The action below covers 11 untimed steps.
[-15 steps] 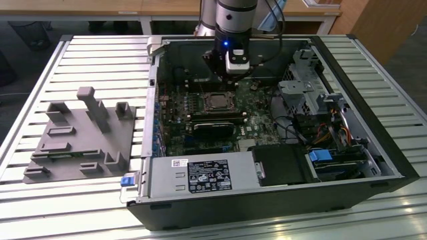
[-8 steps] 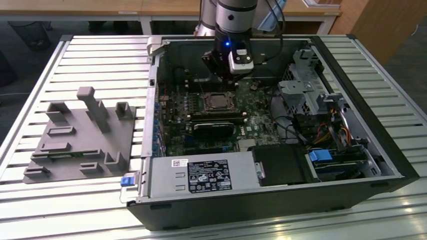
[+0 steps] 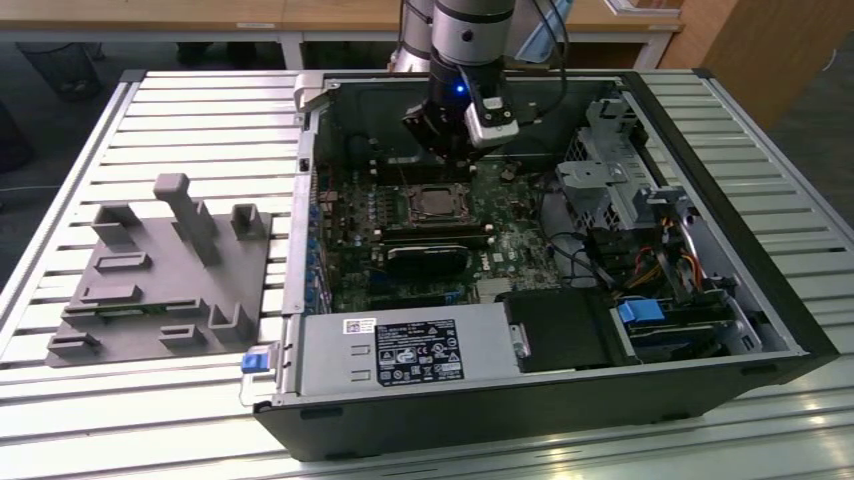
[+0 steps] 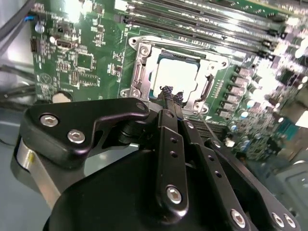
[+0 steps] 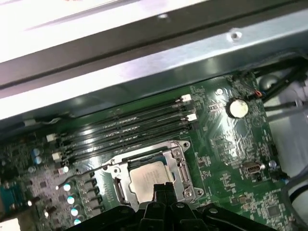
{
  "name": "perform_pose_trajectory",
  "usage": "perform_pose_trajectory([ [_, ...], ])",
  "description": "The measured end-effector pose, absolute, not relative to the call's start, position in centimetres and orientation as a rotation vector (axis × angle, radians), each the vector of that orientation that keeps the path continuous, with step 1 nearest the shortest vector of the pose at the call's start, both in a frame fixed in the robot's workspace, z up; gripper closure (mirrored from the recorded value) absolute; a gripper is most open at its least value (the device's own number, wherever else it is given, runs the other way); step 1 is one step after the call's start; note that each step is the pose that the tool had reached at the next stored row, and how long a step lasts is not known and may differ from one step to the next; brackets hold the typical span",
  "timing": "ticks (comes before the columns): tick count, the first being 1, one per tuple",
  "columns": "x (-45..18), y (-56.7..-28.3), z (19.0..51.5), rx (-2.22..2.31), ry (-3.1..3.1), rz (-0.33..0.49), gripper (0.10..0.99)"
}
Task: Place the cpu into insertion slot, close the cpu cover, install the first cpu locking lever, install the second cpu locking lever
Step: 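Install the first cpu locking lever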
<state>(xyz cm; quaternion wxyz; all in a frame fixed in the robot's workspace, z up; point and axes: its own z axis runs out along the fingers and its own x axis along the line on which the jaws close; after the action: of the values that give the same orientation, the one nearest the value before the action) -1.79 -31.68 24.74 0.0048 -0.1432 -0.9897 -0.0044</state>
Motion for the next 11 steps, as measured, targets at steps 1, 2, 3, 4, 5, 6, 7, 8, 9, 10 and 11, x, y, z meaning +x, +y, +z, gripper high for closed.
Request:
perform_pose_trajectory([
  [1, -1.79, -31.67, 24.74, -0.420, -3.103, -0.014, 0.980],
  [2, -1.79, -31.67, 24.74, -0.393, -3.107, -0.014, 0.980],
  [3, -1.79, -31.67, 24.74, -0.368, -3.110, -0.014, 0.980],
  [4, -1.79, -31.68, 24.74, -0.345, -3.114, -0.014, 0.980],
  [5, -1.79, -31.67, 24.73, -0.324, -3.117, -0.014, 0.980],
  [6, -1.79, -31.67, 24.73, -0.304, -3.120, -0.014, 0.980],
  [7, -1.79, -31.67, 24.73, -0.288, -3.123, -0.014, 0.980],
  [8, -1.79, -31.67, 24.73, -0.275, -3.126, -0.015, 0.980],
  [9, -1.79, -31.67, 24.74, -0.268, -3.128, -0.015, 0.980],
  [10, -1.79, -31.67, 24.79, -0.263, -3.130, -0.014, 0.980],
  [11, -1.79, -31.68, 24.86, -0.259, -3.131, -0.014, 0.980],
])
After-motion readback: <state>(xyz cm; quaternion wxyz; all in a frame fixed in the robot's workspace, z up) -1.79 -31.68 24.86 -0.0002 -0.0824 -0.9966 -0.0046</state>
